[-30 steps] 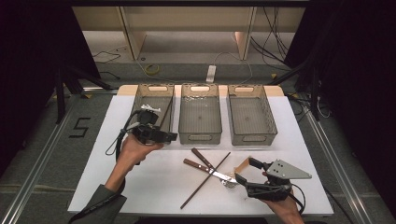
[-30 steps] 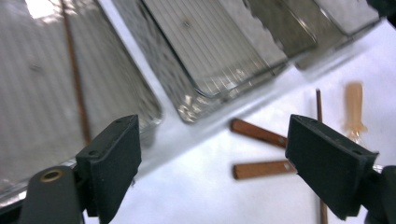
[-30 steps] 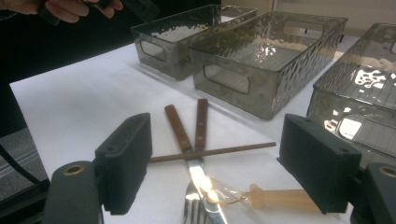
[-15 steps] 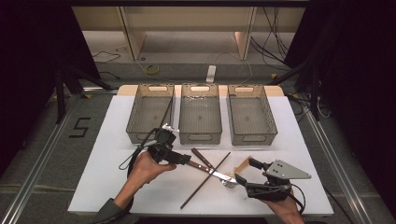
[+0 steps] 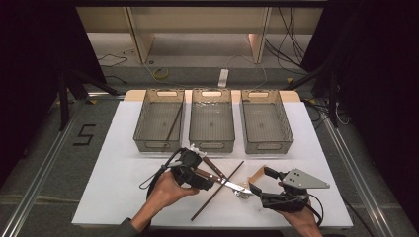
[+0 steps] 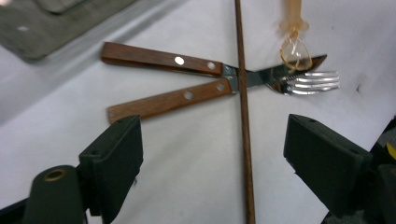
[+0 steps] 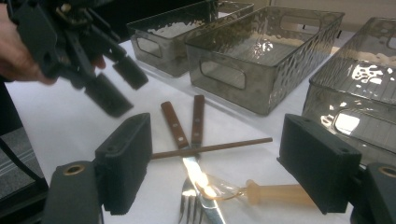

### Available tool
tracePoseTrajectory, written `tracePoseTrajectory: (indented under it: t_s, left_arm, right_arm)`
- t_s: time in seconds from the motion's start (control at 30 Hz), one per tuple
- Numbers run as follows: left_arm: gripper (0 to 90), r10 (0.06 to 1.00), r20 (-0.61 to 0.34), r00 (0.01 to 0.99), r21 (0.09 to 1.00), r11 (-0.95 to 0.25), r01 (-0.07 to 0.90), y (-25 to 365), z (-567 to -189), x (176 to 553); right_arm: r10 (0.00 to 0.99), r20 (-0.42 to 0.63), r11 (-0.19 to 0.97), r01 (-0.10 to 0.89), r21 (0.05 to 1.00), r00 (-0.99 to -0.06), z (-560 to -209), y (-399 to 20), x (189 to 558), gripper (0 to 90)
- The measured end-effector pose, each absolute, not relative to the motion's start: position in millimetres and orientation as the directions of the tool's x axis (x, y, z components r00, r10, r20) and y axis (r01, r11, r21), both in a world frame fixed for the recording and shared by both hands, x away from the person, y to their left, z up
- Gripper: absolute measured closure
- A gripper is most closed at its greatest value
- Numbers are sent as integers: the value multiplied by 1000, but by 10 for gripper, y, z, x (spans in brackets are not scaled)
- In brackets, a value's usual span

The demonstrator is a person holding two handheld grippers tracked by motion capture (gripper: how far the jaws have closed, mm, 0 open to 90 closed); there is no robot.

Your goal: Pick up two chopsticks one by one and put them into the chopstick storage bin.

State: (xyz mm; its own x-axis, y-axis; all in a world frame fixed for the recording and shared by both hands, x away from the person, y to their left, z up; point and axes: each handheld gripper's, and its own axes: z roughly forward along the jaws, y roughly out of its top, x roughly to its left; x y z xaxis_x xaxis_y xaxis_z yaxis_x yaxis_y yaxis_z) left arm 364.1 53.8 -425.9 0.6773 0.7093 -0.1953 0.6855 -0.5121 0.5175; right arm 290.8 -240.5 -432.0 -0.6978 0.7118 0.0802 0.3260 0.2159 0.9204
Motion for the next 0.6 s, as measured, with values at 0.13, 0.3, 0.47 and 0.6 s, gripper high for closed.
tracePoseTrajectory:
  t_s: [0.13,0.3,0.47,0.6]
  left_arm:
    - [217,697,-193,691,492,-540,683,443,-4359,3587]
    - [249,680,-188,709,477,-568,671,349,-4443,3528]
    - [312,659,-190,728,454,-598,660,283,-4515,3491]
    - [398,649,-181,739,450,-614,649,242,-4544,3461]
  right_arm:
    - [712,83,214,327,921,-697,-4318,-2409,2912,261]
    - [712,83,214,328,920,-698,-4319,-2408,2913,262]
    - [712,83,213,327,920,-697,-4319,-2411,2913,262]
    - [711,84,213,328,920,-698,-4321,-2408,2915,262]
